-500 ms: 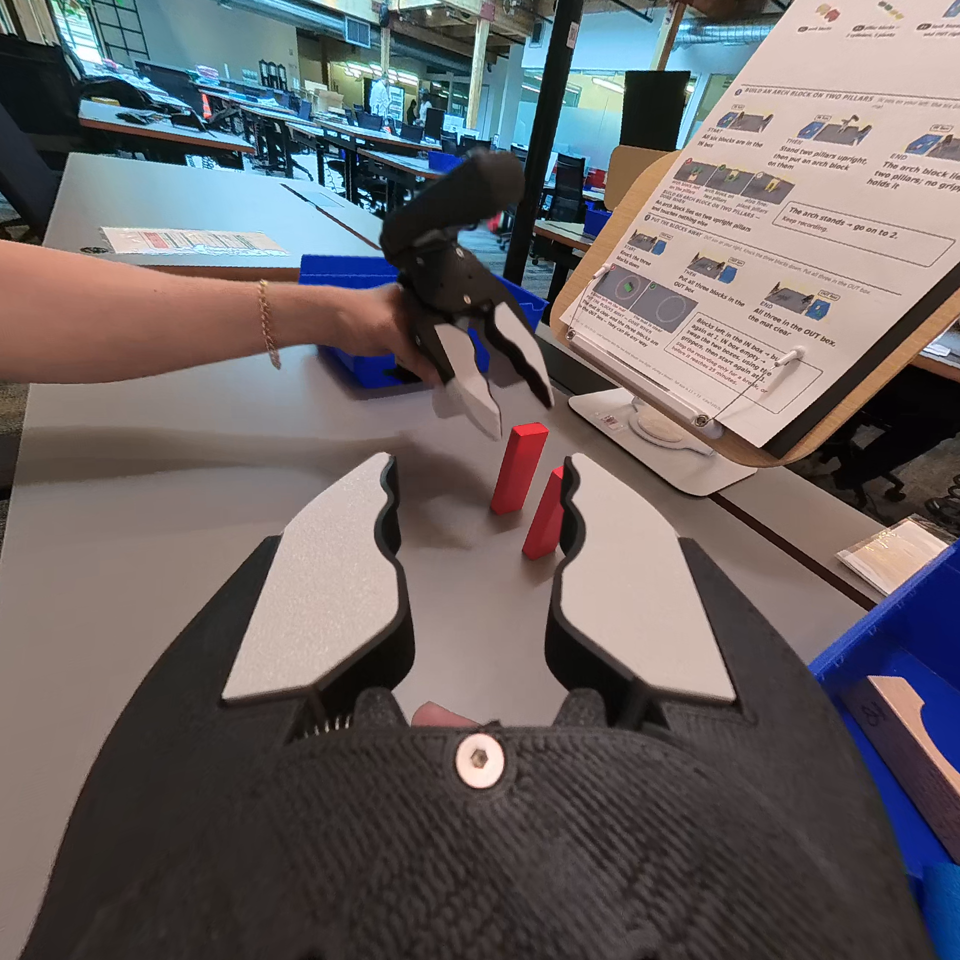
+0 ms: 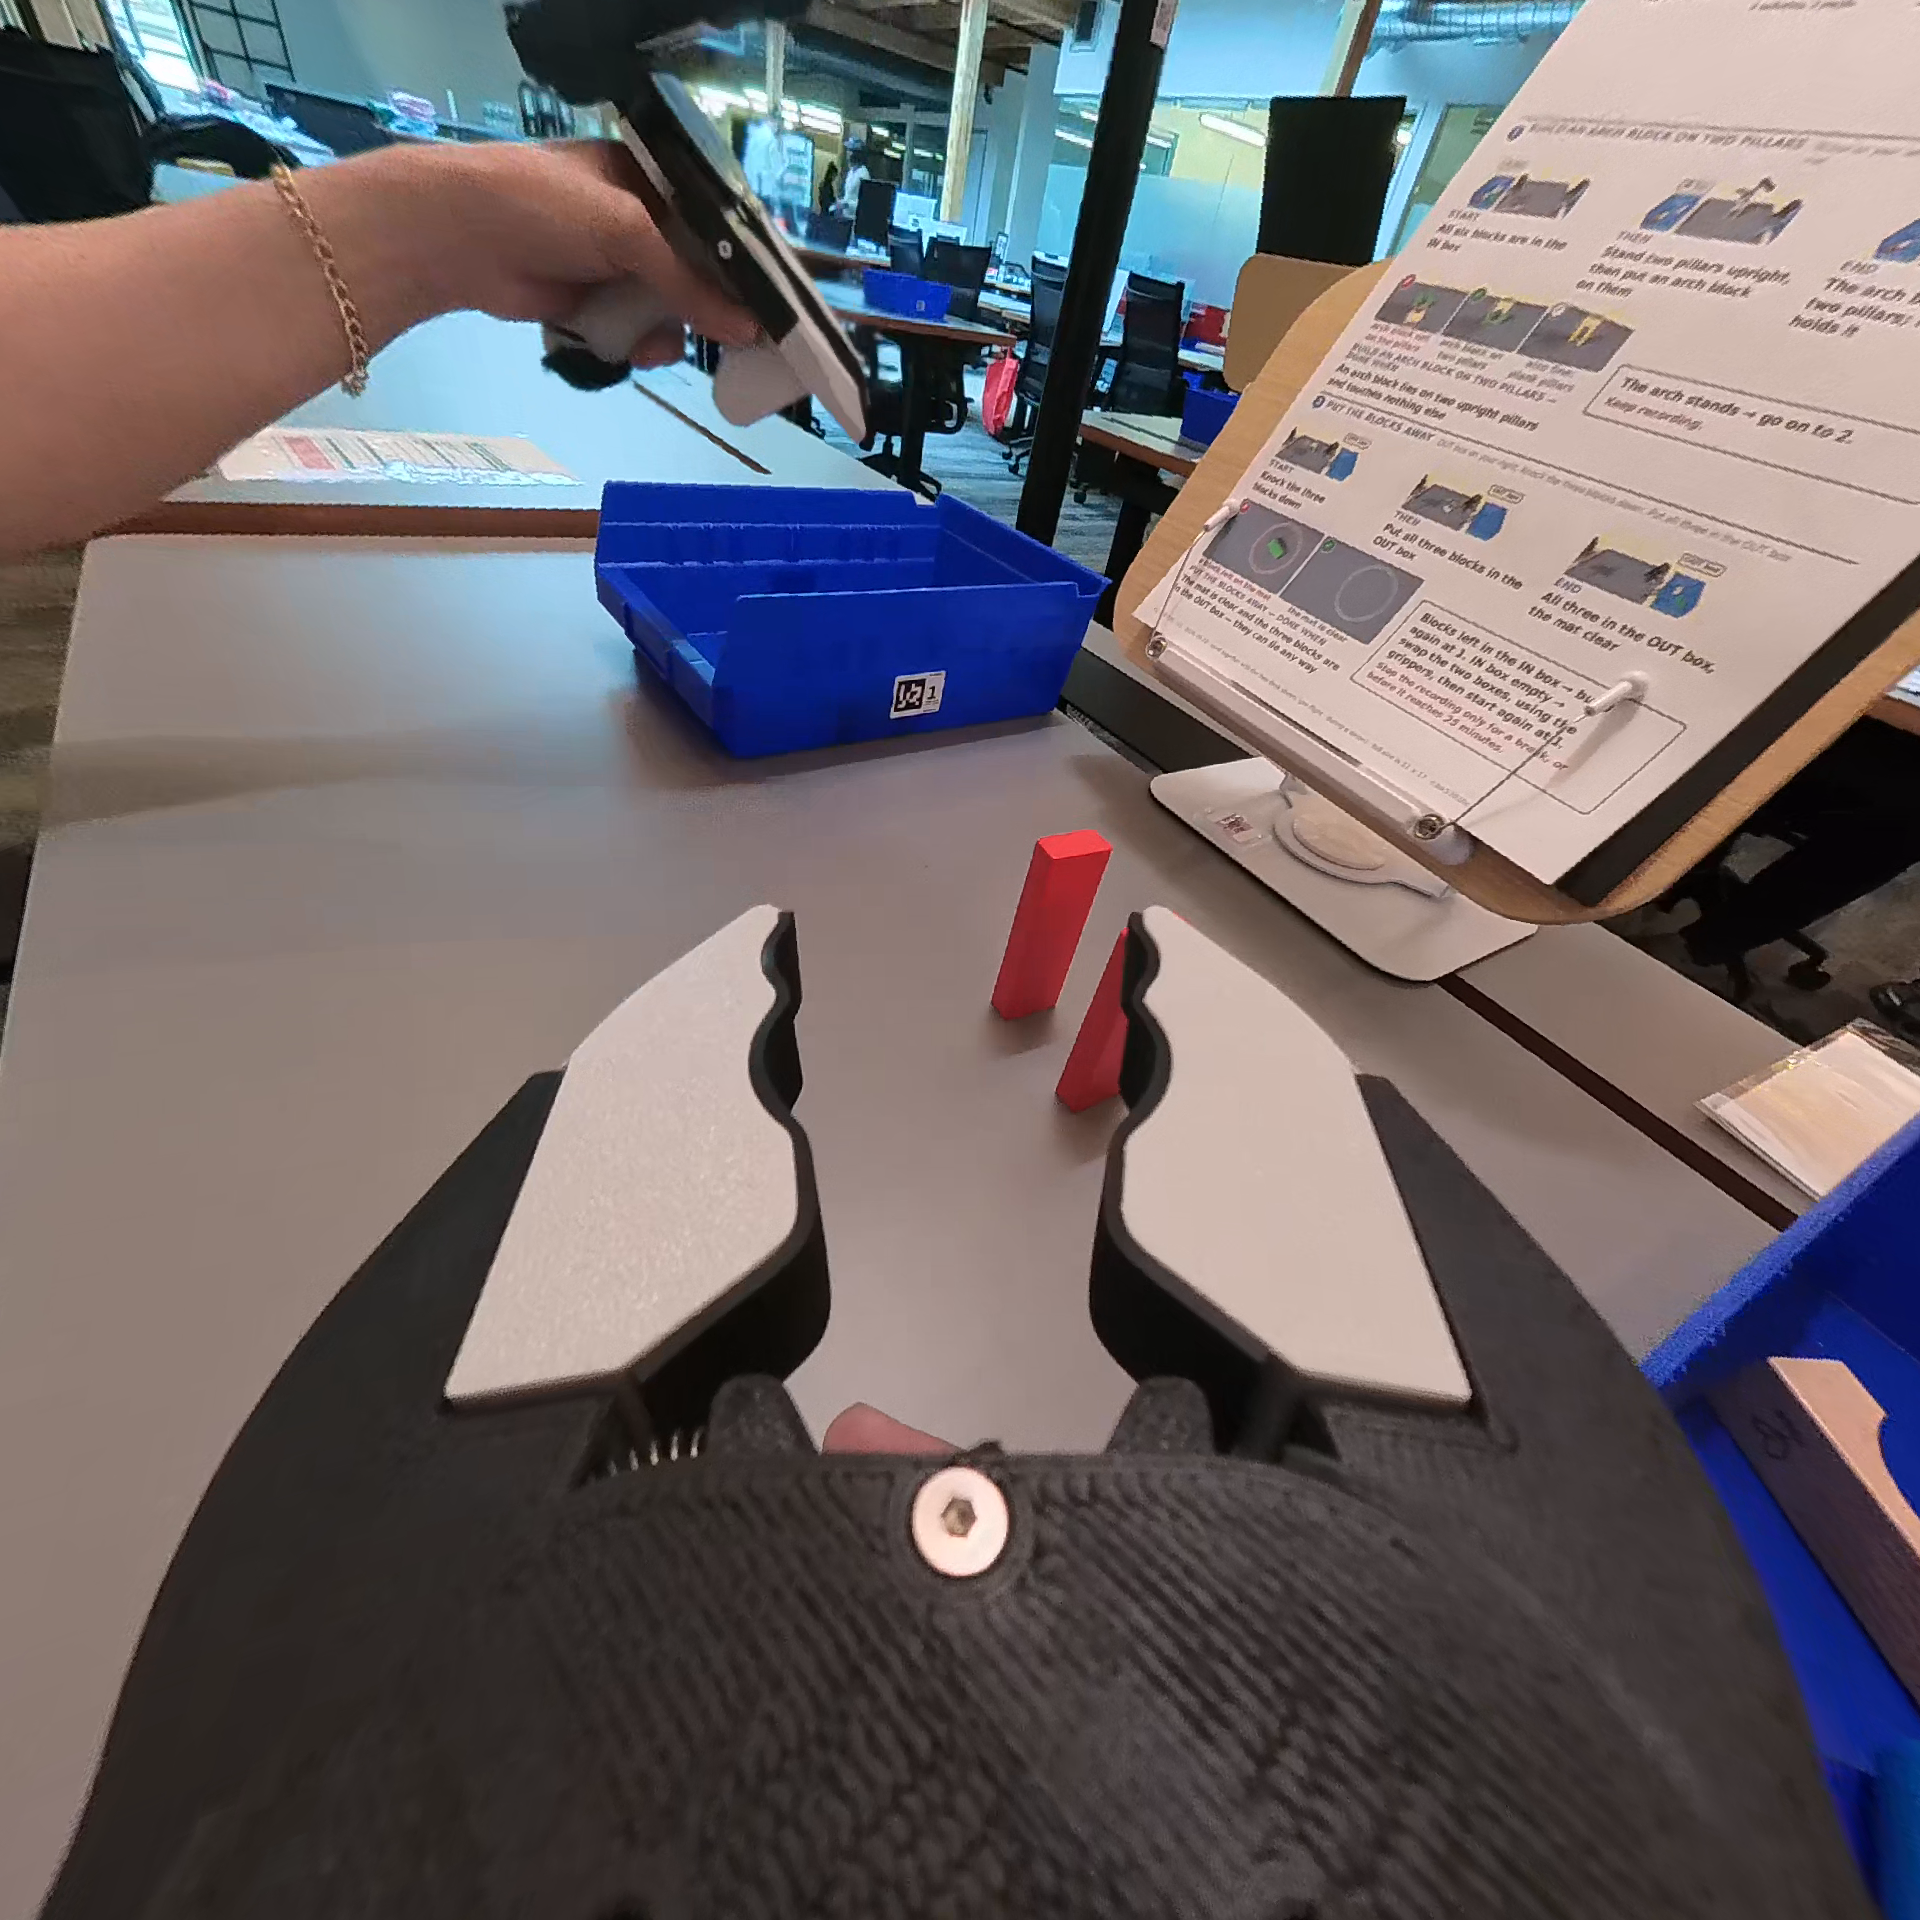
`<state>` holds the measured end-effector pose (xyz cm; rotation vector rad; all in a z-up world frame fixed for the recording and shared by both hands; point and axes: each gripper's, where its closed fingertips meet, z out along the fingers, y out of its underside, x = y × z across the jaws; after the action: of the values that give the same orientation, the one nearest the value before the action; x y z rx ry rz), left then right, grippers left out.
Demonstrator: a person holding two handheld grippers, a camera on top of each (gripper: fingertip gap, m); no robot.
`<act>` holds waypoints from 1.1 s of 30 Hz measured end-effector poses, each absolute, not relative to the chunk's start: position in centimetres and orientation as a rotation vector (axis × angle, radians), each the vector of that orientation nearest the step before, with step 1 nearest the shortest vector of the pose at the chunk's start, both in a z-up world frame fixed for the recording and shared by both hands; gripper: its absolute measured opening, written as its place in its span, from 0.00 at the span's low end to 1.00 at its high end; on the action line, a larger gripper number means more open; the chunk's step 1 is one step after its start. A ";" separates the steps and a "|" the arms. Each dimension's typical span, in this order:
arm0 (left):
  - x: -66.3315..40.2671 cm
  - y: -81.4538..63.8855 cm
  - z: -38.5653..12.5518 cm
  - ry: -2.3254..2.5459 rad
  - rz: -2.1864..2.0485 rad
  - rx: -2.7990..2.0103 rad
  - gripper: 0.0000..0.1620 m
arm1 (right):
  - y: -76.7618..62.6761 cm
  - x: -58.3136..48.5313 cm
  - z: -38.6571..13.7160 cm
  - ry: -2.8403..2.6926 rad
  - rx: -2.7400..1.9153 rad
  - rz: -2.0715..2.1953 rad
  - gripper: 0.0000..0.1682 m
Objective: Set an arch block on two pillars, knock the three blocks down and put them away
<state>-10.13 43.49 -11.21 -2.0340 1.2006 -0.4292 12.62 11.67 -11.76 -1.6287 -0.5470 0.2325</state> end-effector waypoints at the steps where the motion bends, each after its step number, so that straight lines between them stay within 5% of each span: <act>1: -11.3 44.2 -12.5 1.155 -0.434 -2.123 0.35 | 11.8 12.5 -11.9 -0.554 -1.638 0.227 0.36; 11: -12.6 45.0 -23.0 1.127 -0.492 -2.653 0.33 | 11.8 10.7 -13.4 -0.551 -1.695 0.244 0.36; 21: -10.3 45.0 -26.3 0.978 -0.741 -2.844 0.25 | 10.9 10.8 -14.6 -0.510 -1.746 0.243 0.36; 33: -11.6 46.3 -26.5 1.224 -0.376 -2.533 0.07 | 12.4 9.8 -13.2 -0.501 -1.739 0.215 0.35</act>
<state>-11.63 46.33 -26.47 -2.5331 1.2238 -0.3759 9.80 12.38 -13.17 -1.7389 -0.5011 0.2154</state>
